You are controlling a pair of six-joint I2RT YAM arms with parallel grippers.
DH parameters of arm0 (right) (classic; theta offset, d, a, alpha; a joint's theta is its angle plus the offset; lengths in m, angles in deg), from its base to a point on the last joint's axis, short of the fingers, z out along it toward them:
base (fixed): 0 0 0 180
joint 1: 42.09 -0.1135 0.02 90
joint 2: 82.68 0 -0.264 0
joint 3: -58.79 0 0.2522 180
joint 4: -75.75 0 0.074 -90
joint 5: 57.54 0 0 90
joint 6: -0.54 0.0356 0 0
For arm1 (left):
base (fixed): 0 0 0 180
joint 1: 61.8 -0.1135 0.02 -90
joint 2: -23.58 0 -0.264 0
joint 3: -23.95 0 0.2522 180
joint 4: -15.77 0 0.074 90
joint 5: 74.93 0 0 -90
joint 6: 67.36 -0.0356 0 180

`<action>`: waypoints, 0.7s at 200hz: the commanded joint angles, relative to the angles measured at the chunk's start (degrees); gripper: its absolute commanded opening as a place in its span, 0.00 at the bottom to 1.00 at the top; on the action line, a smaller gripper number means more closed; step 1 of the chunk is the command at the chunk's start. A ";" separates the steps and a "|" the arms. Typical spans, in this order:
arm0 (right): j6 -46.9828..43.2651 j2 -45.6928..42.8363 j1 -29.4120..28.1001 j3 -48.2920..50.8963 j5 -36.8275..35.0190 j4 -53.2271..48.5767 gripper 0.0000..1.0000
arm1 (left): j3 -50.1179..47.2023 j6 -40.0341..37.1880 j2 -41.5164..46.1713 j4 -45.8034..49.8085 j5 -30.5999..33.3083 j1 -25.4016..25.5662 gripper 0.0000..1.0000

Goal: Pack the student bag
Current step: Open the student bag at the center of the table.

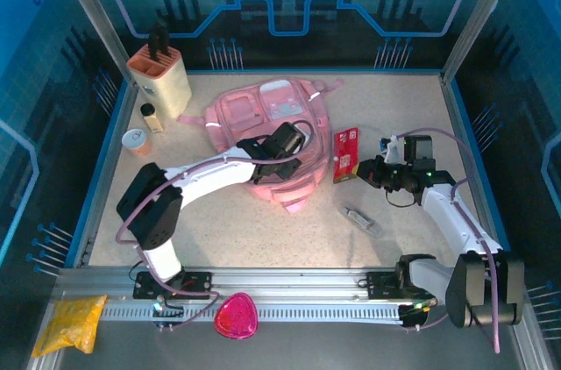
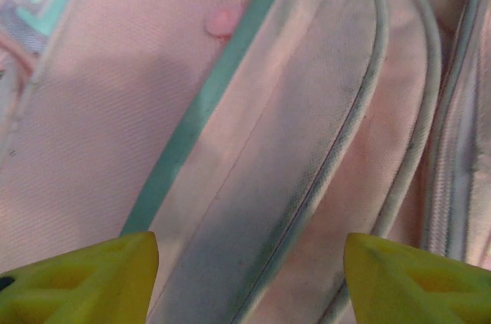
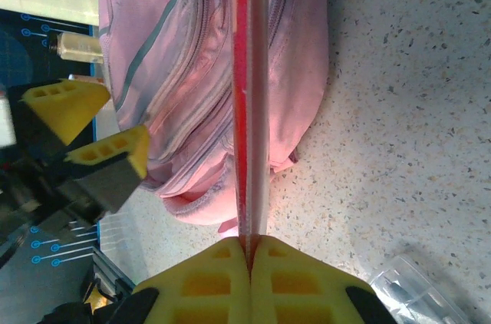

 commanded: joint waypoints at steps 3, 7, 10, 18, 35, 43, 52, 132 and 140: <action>0.74 0.17 -0.85 -1.52 1.16 1.11 0.00 | 0.85 -5.14 -1.46 -2.38 -1.07 -0.07 0.67; 0.83 0.31 -0.82 -1.50 1.20 1.30 0.00 | 0.50 -5.41 -1.76 -3.05 -0.87 -0.15 0.66; 0.91 0.50 -0.81 -1.51 1.24 1.39 0.00 | 0.55 -5.49 -2.07 -3.28 -0.61 -0.23 0.66; 0.97 0.77 -0.80 -1.61 1.53 1.52 0.00 | 1.33 -5.84 -3.15 -3.12 0.69 -0.45 0.65; 0.77 1.41 -0.82 -2.39 2.15 1.12 0.00 | 3.40 -6.18 -5.58 -2.55 4.64 -0.97 0.53; 0.39 1.54 -0.77 -2.81 2.01 0.76 0.00 | 4.33 -6.18 -6.06 -2.04 5.51 -1.16 0.48; -0.16 1.53 -0.84 -3.31 1.86 -0.14 0.00 | 4.77 -6.21 -6.02 -2.27 4.83 -1.36 0.41; -2.45 2.66 -1.00 -5.23 4.15 -5.05 0.00 | 12.41 2.58 2.57 2.68 2.83 -2.11 0.00; -1.80 3.38 -1.62 -4.99 4.81 -3.89 0.00 | 13.94 4.14 3.35 3.45 2.71 -2.13 0.00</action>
